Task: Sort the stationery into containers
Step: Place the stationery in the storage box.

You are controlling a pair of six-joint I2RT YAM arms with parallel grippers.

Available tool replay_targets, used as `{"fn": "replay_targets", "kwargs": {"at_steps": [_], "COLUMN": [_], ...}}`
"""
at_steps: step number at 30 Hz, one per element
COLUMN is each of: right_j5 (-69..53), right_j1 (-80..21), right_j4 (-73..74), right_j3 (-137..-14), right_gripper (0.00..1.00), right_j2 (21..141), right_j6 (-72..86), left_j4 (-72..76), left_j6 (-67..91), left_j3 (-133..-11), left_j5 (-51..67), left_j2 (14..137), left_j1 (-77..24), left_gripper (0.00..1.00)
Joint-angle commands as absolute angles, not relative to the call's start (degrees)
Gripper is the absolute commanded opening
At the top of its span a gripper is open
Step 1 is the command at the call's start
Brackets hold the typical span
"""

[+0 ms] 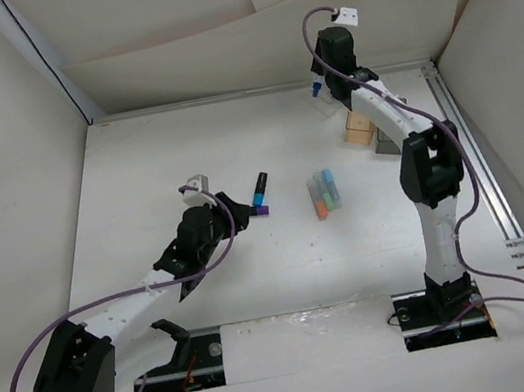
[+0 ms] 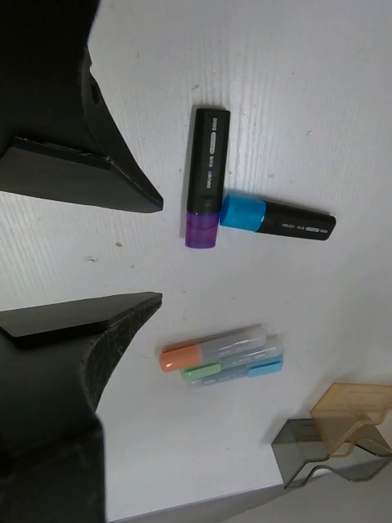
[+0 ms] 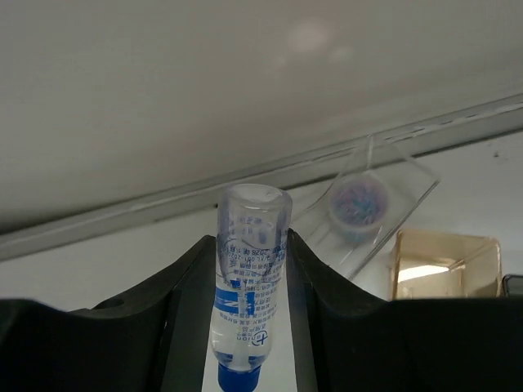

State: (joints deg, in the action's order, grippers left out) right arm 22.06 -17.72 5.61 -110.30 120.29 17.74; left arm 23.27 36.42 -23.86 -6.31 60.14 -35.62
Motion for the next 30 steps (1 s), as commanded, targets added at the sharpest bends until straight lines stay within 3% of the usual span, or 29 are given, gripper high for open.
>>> {"fn": "replay_targets", "kwargs": {"at_steps": [1,12,30], "right_j5": [28.12,37.88,40.87], "right_j1": [-16.18,-13.36,-12.83], "right_j4": [1.76,-0.26,-2.02], "right_j3": [-116.09,-132.88,-133.08], "right_gripper": [0.13,0.14,0.17], "right_j2": [126.46,139.48,143.26], "right_j6": [15.73,13.45,11.07], "left_j4": [27.24,28.48,29.00], "left_j6": [35.77,35.77,36.30], "left_j3": [-23.47,-24.52,-24.52], "left_j5": [-5.71,-4.48,-3.96], "left_j2": [61.17,64.16,64.69], "left_j1": [-35.86,-35.86,-35.33], "left_gripper": [0.41,0.41,0.41]}}
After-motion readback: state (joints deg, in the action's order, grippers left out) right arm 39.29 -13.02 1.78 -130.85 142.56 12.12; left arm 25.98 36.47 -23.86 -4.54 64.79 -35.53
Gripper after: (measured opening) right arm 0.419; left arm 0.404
